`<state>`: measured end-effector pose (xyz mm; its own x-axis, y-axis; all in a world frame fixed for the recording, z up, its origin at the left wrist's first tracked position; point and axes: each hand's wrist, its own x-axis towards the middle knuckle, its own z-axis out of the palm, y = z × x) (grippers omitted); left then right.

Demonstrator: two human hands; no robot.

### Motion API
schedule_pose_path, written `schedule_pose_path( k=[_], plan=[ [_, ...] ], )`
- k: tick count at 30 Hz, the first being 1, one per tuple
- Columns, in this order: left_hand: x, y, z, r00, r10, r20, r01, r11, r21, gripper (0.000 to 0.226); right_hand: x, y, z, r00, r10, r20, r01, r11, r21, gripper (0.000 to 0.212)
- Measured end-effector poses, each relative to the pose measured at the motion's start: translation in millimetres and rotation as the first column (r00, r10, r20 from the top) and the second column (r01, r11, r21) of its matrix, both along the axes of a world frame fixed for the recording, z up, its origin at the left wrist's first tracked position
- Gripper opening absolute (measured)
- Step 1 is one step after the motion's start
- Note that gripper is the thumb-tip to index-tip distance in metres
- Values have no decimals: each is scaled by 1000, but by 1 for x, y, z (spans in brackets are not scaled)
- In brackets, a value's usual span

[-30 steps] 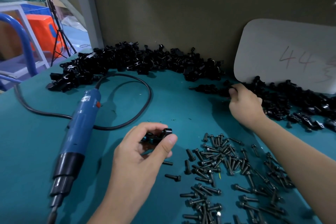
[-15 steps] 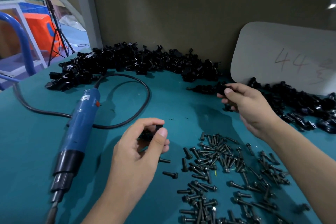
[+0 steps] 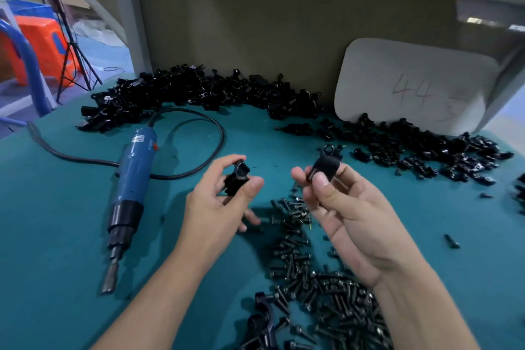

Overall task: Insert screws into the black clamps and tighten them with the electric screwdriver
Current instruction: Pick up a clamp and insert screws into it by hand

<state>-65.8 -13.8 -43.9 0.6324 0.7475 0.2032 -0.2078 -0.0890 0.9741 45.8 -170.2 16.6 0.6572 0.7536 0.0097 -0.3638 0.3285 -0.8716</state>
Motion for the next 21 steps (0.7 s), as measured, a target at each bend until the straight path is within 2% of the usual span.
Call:
schedule_pose_path(
  k=[5,11,16,21],
  plan=[
    [-2,-2,1,1000,19,6,-19,999,49,39,-18,8,-8,999,-44,-29,45,999,21,34],
    [0,0,-2,1000,30,5,-30,997,66,39,-21,23,-21,984,-41,-174,51,998,48,56],
    [0,1,-2,1000,19,-17,-18,998,58,42,-19,29,-31,976,-9,-215,30,995,94,47],
    [-2,-1,2,1000,-22,16,21,998,60,45,-18,29,-35,974,-30,-224,47,996,71,40]
  ],
)
